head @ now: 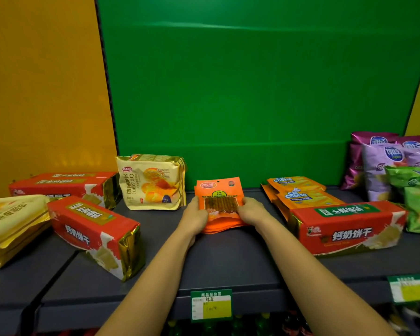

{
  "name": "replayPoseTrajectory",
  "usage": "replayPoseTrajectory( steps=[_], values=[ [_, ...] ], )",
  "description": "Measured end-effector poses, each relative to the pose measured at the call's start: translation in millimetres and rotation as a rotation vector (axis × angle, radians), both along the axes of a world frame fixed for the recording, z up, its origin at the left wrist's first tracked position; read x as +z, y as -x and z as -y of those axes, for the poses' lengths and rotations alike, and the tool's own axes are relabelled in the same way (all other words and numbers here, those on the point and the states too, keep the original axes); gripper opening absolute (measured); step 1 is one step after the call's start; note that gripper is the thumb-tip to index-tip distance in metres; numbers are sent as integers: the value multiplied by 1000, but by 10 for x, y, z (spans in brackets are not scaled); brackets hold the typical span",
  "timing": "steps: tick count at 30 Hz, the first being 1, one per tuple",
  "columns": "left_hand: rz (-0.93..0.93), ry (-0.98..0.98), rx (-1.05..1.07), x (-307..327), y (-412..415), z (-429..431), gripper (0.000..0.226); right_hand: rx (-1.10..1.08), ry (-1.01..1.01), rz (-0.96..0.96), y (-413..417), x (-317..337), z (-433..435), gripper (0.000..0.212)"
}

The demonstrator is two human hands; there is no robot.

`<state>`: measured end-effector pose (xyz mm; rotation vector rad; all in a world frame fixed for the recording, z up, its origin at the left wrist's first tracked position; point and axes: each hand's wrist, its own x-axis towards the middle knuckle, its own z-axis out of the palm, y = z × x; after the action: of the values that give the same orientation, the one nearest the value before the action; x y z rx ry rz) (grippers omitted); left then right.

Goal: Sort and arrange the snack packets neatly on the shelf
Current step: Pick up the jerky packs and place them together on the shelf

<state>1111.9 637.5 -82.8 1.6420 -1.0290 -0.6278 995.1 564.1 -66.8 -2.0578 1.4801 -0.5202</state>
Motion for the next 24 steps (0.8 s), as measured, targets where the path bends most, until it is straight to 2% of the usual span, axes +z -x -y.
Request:
replayPoseTrajectory(
  steps=[7,11,15,17,19,21,24],
  values=[
    [328,-84,23,-31,21,-7,50,38,125,-126,19,31,-64,38],
    [527,23,196,25,38,-106,41,118,285,45,185,313,-239,39],
    [649,173,232,53,122,-184,25,155,371,311,745,642,-336,32],
    [703,214,213,53,152,-208,22,149,403,356,1146,709,-305,27],
    [735,247,181,83,194,-272,18,142,425,316,1561,713,-251,23],
    [760,290,135,121,230,-356,15,164,394,176,1964,664,-185,35],
    [743,341,69,203,317,-601,16,267,261,-78,2400,557,-155,96]
  ],
)
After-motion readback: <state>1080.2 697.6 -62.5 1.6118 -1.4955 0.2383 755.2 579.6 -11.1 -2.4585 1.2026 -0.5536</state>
